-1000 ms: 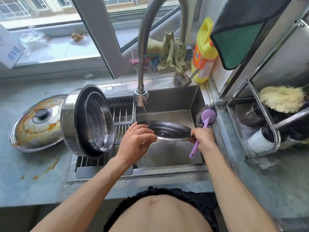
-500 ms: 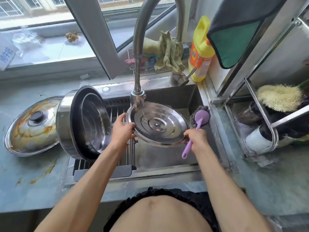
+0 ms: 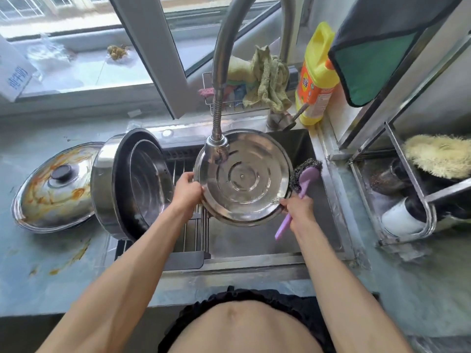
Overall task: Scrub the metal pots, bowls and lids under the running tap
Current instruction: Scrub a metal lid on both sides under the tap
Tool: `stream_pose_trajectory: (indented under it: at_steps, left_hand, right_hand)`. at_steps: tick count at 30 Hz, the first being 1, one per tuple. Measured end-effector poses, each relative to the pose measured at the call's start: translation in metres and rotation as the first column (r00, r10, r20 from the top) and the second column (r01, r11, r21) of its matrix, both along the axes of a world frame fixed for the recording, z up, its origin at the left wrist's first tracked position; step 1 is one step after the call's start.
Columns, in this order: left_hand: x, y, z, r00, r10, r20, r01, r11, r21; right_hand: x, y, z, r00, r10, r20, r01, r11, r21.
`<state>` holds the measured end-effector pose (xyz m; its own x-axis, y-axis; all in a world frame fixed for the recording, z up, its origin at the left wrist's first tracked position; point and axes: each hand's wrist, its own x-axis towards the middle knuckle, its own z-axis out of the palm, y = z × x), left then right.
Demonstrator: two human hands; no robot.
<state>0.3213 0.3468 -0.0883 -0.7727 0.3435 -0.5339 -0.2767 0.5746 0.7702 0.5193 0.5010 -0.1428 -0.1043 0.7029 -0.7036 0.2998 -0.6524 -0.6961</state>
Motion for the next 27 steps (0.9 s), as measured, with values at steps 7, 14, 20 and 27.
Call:
stream_pose_trajectory:
  at_steps: [7,14,20,27]
  left_hand:
    - [0.027,0.017,-0.010,0.979,-0.037,0.202,0.031,0.999,0.033]
    - [0.040,0.004,0.017,0.924,0.085,0.373,-0.163,0.969,0.183]
    - [0.026,-0.004,0.050,0.956,0.045,0.291,-0.127,0.954,0.272]
    - [0.021,-0.009,0.055,0.998,-0.040,0.057,0.028,0.979,0.200]
  right_hand:
    - [0.028,0.017,0.060,0.986,-0.002,0.168,-0.058,0.935,0.350]
    - [0.028,0.025,0.066,0.958,0.104,0.269,-0.209,0.892,0.401]
    - [0.021,0.008,0.034,0.973,0.162,0.168,-0.178,0.980,0.088]
    - [0.007,-0.014,0.000,0.996,0.028,-0.082,-0.041,0.985,-0.167]
